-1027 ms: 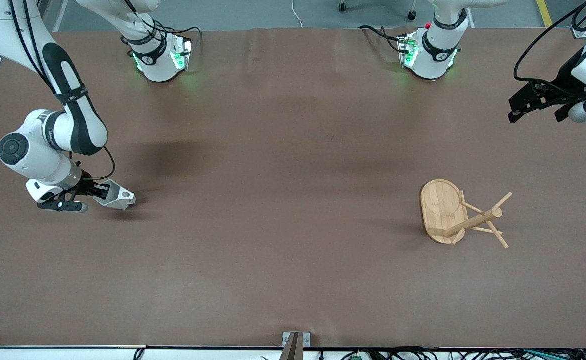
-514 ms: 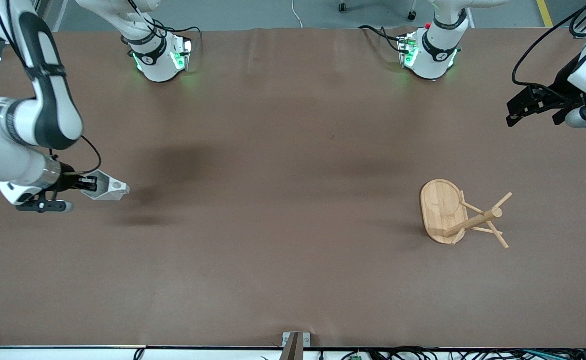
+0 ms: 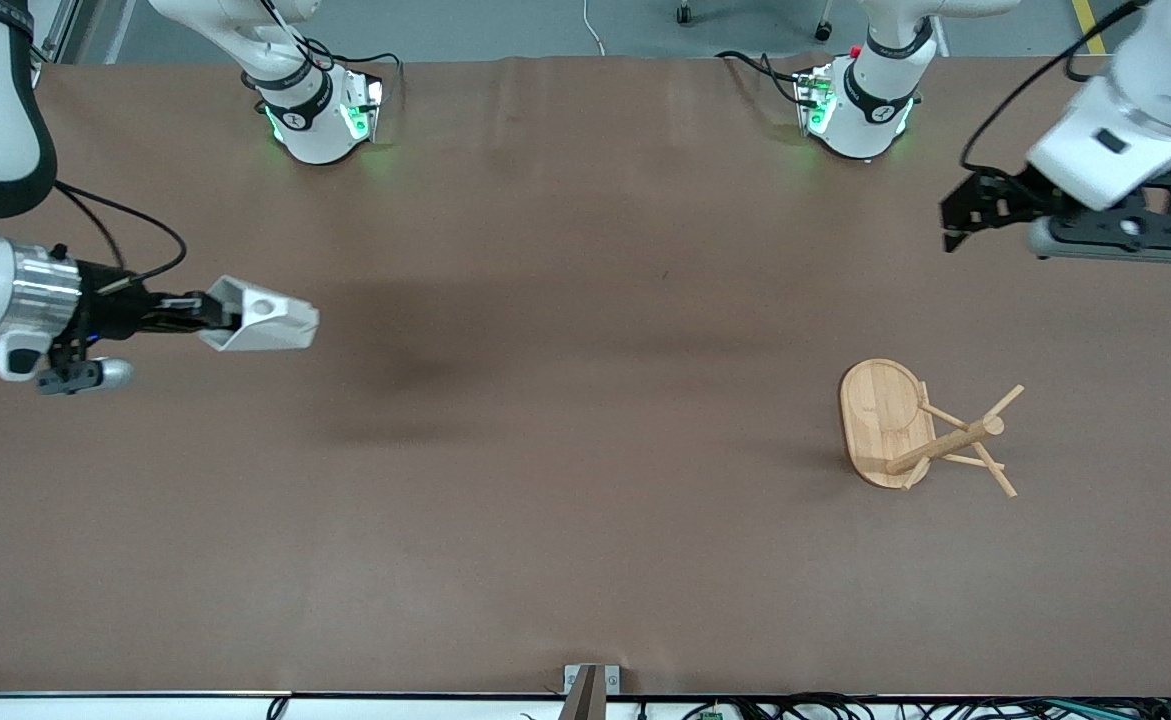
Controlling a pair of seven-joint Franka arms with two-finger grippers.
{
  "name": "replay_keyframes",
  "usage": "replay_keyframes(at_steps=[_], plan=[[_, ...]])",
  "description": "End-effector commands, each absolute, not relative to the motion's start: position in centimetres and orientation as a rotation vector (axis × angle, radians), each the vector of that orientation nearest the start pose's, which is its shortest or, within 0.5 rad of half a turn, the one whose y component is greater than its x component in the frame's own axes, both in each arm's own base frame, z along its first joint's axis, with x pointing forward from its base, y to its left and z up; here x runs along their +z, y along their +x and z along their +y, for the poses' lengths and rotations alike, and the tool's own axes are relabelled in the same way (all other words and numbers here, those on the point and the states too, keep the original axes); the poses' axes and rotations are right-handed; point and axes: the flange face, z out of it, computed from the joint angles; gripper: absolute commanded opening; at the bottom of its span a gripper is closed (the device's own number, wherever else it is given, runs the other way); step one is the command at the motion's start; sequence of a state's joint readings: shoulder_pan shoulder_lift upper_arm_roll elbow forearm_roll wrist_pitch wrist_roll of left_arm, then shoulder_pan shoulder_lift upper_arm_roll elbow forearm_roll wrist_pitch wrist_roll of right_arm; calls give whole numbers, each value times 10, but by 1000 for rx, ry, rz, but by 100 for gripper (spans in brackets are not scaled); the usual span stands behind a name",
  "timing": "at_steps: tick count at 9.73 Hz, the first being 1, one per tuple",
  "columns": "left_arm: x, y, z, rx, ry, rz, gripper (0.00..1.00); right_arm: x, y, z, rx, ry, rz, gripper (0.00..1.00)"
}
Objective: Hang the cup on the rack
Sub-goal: 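Lift the cup with the right gripper while the left gripper approaches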
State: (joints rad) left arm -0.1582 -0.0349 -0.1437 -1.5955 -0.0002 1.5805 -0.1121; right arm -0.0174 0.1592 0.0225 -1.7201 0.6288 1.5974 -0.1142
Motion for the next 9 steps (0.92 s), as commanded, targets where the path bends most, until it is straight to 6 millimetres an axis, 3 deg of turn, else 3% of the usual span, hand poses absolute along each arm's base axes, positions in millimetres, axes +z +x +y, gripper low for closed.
replay_keyframes(at_steps=[1, 3, 5, 7, 9], plan=[[604, 507, -241, 56, -3093, 543, 100, 483, 566, 115, 335, -2290, -34, 1], [595, 488, -341, 59, -3057, 822, 100, 477, 557, 159, 382, -2114, -27, 0], [598, 463, -414, 60, -3073, 1013, 100, 468, 543, 194, 440, -1991, -18, 0], [611, 436, -469, -75, -3076, 1175, 100, 447, 524, 224, 490, -1866, -18, 0], [623, 422, -497, -143, -3073, 1265, 100, 434, 511, 241, 524, -1784, -15, 0]])
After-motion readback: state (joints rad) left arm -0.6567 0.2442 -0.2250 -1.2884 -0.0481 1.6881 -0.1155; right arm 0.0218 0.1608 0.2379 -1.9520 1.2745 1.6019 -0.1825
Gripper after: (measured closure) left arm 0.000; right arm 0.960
